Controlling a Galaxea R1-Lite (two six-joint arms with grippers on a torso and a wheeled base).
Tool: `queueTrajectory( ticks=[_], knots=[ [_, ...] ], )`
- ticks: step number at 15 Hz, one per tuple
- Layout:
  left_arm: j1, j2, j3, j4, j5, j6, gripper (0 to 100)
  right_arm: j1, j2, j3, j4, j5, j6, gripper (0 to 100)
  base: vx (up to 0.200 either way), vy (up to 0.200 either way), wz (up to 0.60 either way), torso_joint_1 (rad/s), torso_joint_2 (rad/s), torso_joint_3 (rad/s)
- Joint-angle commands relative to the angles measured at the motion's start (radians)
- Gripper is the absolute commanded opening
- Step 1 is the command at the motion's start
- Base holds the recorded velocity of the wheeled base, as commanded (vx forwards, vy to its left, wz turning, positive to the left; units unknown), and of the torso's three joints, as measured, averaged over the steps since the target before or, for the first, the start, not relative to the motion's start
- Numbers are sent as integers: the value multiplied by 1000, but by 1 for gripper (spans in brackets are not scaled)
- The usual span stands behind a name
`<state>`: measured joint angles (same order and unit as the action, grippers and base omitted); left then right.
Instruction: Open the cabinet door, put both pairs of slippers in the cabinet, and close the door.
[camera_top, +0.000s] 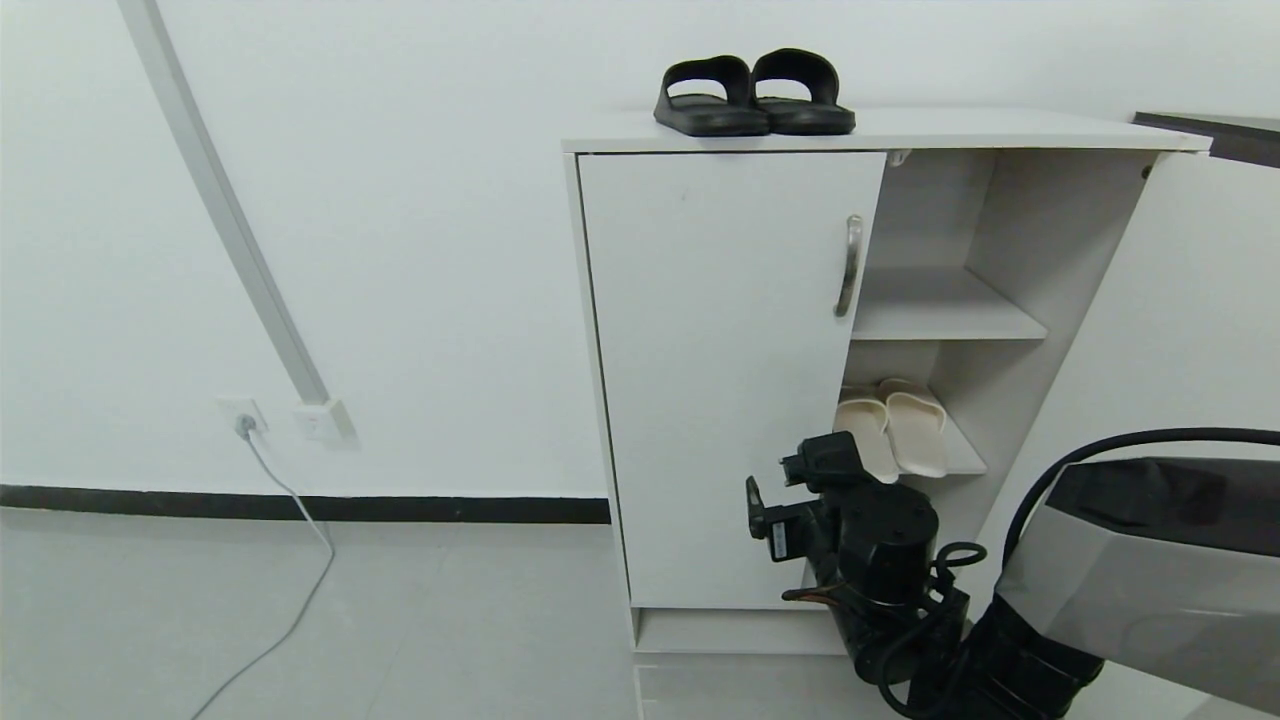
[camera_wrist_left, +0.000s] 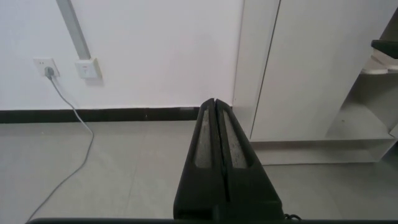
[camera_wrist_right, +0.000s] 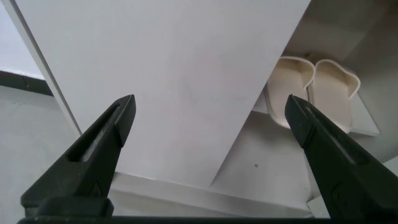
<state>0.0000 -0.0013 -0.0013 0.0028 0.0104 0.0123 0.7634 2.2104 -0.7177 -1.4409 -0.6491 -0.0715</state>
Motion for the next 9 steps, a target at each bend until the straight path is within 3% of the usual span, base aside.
queueTrajectory(
  ticks=[1,4,9],
  knots=[
    [0,1,0,-1,0,0,0,1,3,1,-1,0,-1,100,0,0,0,-2,-173,-188],
    [0,1,1,-1,0,0,0,1,11,0,-3,0,-1,100,0,0,0,15,-217,-328],
    [0,1,0,-1,0,0,0,-1,-1,12,-61,79,1,100,0,0,0,78,-504,-352]
  ],
)
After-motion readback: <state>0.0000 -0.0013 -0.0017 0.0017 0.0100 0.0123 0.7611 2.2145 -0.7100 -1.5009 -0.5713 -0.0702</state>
